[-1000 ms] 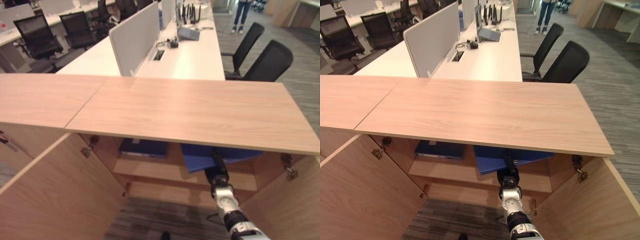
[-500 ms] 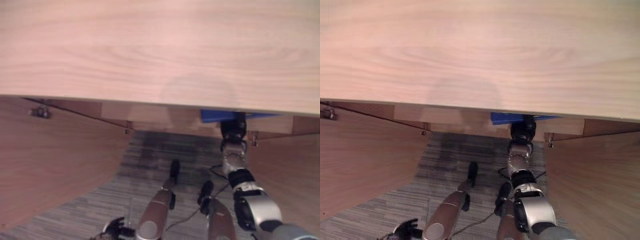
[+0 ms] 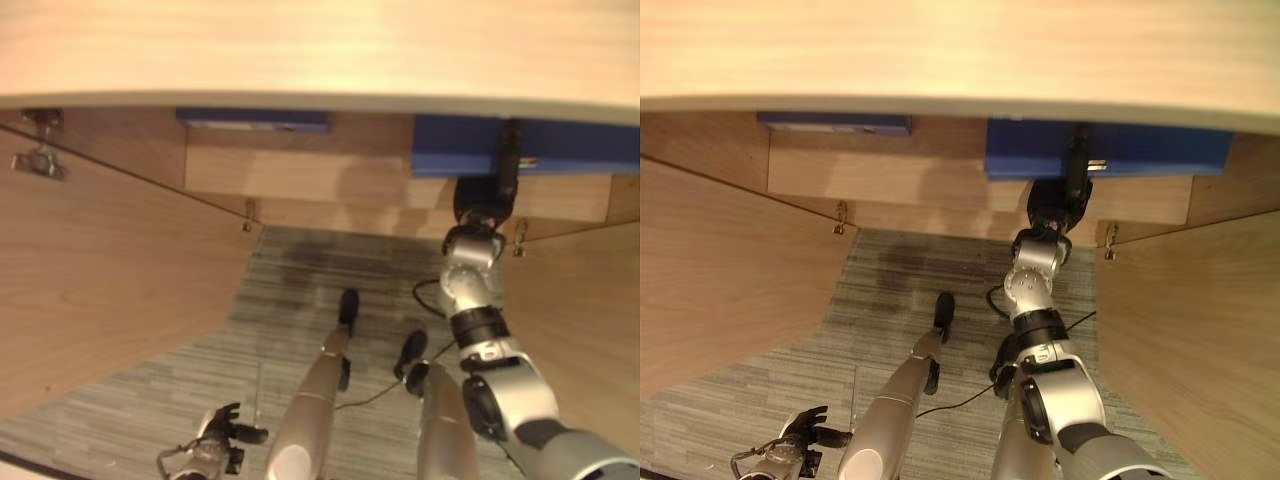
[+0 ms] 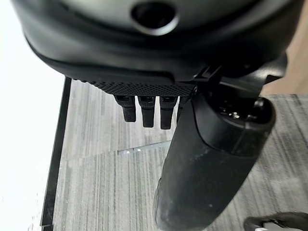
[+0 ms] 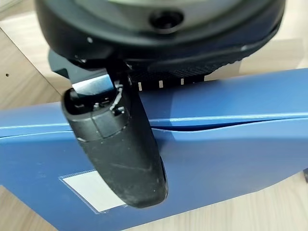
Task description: Put the empty folder in the office cabinet
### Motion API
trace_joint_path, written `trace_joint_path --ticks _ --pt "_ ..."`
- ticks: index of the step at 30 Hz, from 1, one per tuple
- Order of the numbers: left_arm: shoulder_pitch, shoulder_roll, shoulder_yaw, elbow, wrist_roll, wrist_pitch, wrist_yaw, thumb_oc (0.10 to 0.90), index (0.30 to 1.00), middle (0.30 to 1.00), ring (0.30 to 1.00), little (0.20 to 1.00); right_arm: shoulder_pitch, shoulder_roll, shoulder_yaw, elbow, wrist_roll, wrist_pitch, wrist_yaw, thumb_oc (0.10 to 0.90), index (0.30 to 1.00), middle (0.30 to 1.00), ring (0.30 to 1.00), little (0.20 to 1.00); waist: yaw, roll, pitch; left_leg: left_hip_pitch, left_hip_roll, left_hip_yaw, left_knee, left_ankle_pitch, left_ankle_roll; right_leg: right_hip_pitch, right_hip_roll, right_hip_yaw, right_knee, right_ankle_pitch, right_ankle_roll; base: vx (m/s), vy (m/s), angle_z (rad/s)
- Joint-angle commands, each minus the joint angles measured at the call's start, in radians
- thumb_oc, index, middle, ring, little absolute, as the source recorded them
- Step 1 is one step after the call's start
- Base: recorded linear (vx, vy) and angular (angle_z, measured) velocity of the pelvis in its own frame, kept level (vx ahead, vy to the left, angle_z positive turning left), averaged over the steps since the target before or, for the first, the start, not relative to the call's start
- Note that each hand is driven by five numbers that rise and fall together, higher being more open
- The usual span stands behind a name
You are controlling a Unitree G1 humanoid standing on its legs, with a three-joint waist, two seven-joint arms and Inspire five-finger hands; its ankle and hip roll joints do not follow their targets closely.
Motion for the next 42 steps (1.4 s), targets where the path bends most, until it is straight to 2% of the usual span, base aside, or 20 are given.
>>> trace_joint_path --ticks 1,2,13,22,27,34,35,37,42 --pt "0.085 0.065 -0.029 0.040 0.016 0.007 0.034 0.800 0.900 0.900 0.900 0.900 -0.015 -0.052 0.003 -0.142 -0.096 -0.056 0.040 0.400 0.300 0.300 0.300 0.300 0.006 0.012 -0.053 -0.006 -0.043 -0.012 0.136 -0.268 0.022 0.055 0.008 0.015 -0.205 0.100 0.021 -0.14 0.016 0.04" --pt "0.094 0.074 -0.040 0.022 0.003 -0.003 0.028 0.800 0.900 0.900 0.900 0.900 -0.062 -0.084 -0.002 -0.140 -0.110 -0.069 0.026 0.400 0.300 0.300 0.300 0.300 0.012 0.024 -0.058 -0.046 -0.046 -0.010 0.166 -0.278 0.025 0.017 0.005 0.027 -0.176 0.092 0.019 -0.12 0.017 -0.04" --pt "0.101 0.088 -0.074 -0.018 -0.031 -0.018 0.017 0.800 0.900 0.900 0.900 0.900 -0.201 -0.157 0.026 -0.112 -0.157 -0.072 -0.021 0.400 0.300 0.300 0.300 0.300 0.019 0.051 -0.048 -0.132 -0.049 0.001 0.230 -0.290 0.033 -0.077 0.000 0.049 -0.103 0.082 0.011 -0.03 0.010 -0.02" --pt "0.114 0.120 -0.097 -0.056 -0.076 -0.038 -0.001 0.800 0.900 0.900 0.900 0.900 -0.336 -0.217 0.057 -0.005 -0.158 -0.039 -0.043 0.400 0.300 0.300 0.300 0.300 0.027 0.076 -0.032 -0.091 -0.050 0.002 0.180 -0.274 0.032 -0.045 0.001 0.044 -0.135 0.092 0.018 0.00 -0.001 0.01" --pt "0.112 0.137 -0.104 -0.070 -0.087 -0.046 -0.005 0.800 0.900 0.900 0.900 0.900 -0.375 -0.220 0.062 0.026 -0.140 -0.031 -0.034 0.400 0.300 0.300 0.300 0.300 0.034 0.089 -0.031 -0.055 -0.052 -0.004 0.153 -0.266 0.030 -0.008 0.002 0.038 -0.154 0.093 0.023 0.00 -0.002 0.01" --pt "0.111 0.147 -0.103 -0.068 -0.085 -0.046 -0.005 0.800 0.900 0.900 0.900 0.900 -0.387 -0.218 0.056 0.054 -0.126 -0.022 -0.033 0.400 0.300 0.300 0.300 0.300 0.037 0.094 -0.026 -0.030 -0.054 -0.011 0.141 -0.263 0.030 0.015 0.002 0.031 -0.155 0.093 0.028 0.01 -0.001 0.02" --pt "0.109 0.151 -0.104 -0.070 -0.080 -0.048 0.000 0.800 0.900 0.900 0.900 0.900 -0.394 -0.220 0.053 0.061 -0.123 -0.026 -0.035 0.800 0.900 0.900 0.900 0.900 0.039 0.095 -0.025 -0.028 -0.055 -0.012 0.142 -0.263 0.028 0.019 0.001 0.030 -0.153 0.092 0.029 0.00 -0.017 0.12" --pt "0.107 0.164 -0.113 -0.095 -0.055 -0.050 0.012 0.800 0.900 0.900 0.900 0.900 -0.393 -0.200 0.032 0.044 -0.118 -0.044 -0.043 0.800 0.900 0.900 0.900 0.900 0.041 0.101 -0.021 -0.022 -0.057 -0.017 0.138 -0.262 0.028 0.024 -0.001 0.027 -0.148 0.090 0.031 0.00 -0.013 0.10" --pt "0.107 0.180 -0.115 -0.114 -0.047 -0.051 0.010 0.800 0.900 0.900 0.900 0.900 -0.390 -0.203 0.050 0.069 -0.099 -0.015 -0.024 0.800 0.900 0.900 0.900 0.900 0.046 0.107 -0.011 -0.012 -0.056 -0.018 0.127 -0.256 0.028 0.029 -0.002 0.024 -0.149 0.093 0.036 -0.01 -0.001 0.02"
